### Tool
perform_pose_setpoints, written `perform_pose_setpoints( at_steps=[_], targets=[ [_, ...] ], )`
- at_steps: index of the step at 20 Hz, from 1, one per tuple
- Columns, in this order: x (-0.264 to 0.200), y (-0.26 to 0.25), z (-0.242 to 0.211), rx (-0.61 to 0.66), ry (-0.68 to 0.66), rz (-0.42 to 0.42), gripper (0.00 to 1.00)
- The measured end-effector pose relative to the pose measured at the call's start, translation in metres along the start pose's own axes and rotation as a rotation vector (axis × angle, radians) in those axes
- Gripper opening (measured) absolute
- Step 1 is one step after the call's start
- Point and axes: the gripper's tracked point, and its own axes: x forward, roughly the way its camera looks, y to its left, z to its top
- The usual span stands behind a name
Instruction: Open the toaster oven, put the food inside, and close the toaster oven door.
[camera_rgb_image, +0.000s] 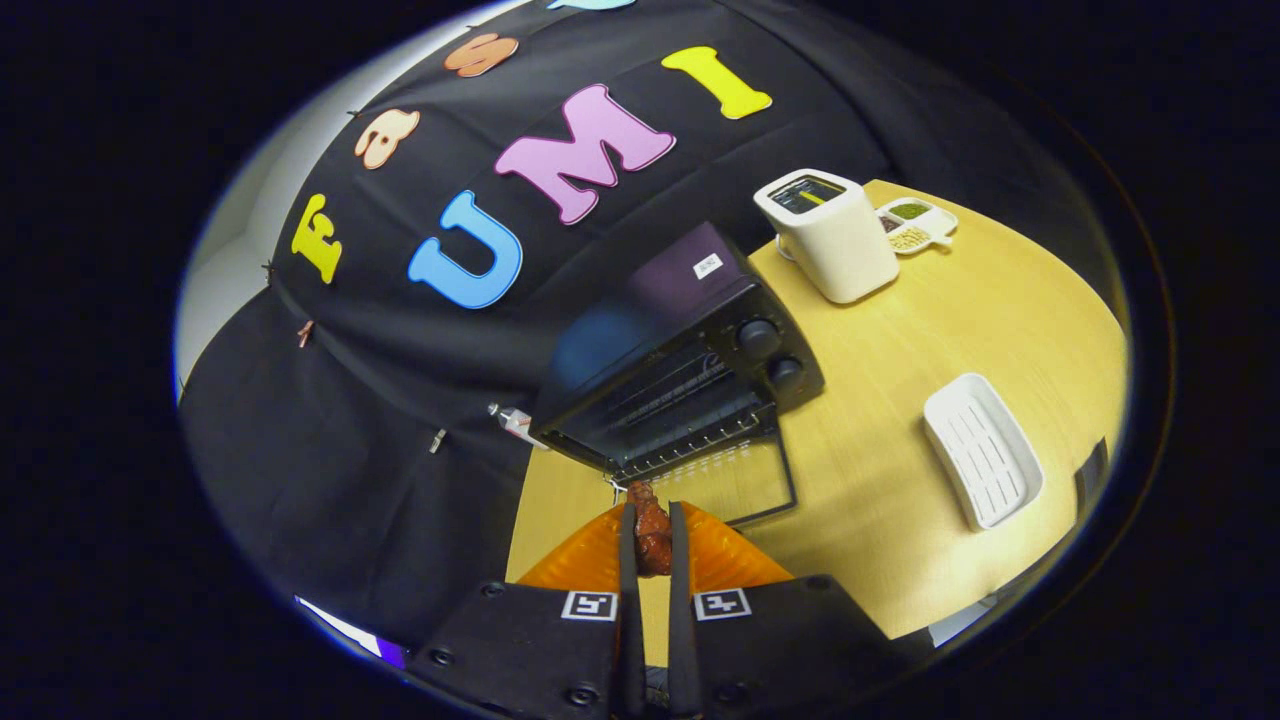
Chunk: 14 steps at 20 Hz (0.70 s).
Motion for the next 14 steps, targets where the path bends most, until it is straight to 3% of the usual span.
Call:
perform_pose_setpoints(
  at_steps=[5,10,14],
  targets=[
    [0.062,0.004,0.007,0.057,-0.055,0.050,0.13],
    [0.114,-0.013,0.014,0.064,-0.147,0.014,0.13],
    [0.155,0.004,0.016,0.063,-0.206,0.038,0.13]
  ],
)
